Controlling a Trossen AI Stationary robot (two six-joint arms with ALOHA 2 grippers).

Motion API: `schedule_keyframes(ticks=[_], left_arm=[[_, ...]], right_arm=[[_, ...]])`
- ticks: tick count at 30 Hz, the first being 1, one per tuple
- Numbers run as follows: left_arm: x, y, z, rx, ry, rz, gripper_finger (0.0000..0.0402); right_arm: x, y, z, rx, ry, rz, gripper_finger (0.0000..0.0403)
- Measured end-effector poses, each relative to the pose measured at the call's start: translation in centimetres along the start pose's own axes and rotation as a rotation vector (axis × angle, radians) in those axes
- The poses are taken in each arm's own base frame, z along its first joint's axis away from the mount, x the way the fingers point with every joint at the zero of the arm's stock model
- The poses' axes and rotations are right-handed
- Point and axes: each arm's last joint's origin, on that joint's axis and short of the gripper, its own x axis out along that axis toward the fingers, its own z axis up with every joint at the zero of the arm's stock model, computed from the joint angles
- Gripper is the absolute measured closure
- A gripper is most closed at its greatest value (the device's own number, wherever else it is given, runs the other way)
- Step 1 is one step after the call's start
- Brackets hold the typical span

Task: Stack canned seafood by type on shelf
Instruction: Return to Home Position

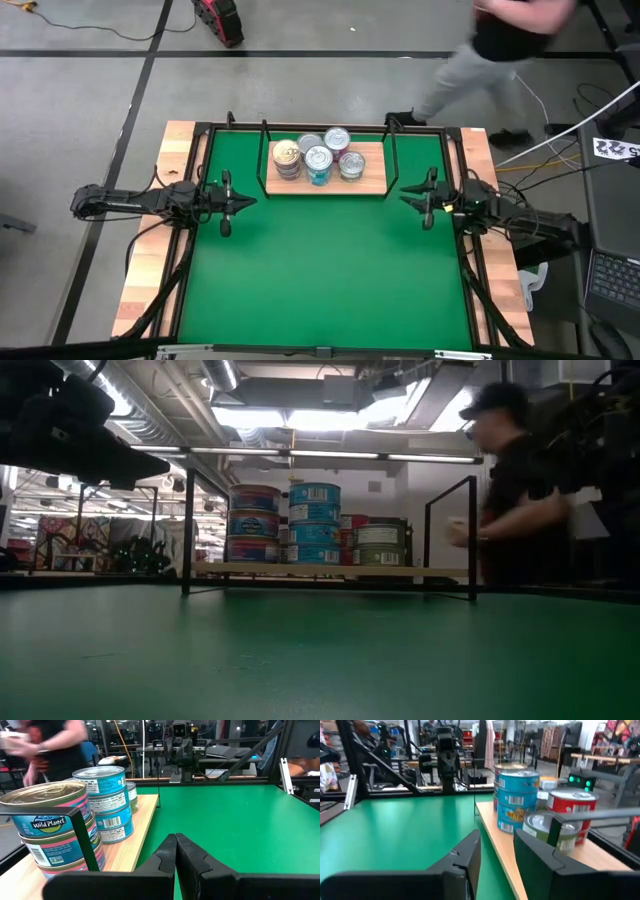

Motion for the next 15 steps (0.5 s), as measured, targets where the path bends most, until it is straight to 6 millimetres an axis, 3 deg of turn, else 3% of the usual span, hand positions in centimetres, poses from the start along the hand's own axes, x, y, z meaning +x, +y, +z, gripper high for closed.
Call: schedule_keyframes(ticks=[15], left_arm=[[0.0,0.0,0.0,0.0,0.0,0.0,0.0398]], right_arm=[[-0.26,-0.09,0.23,0.019,-0.031,-0.037,0.0285]])
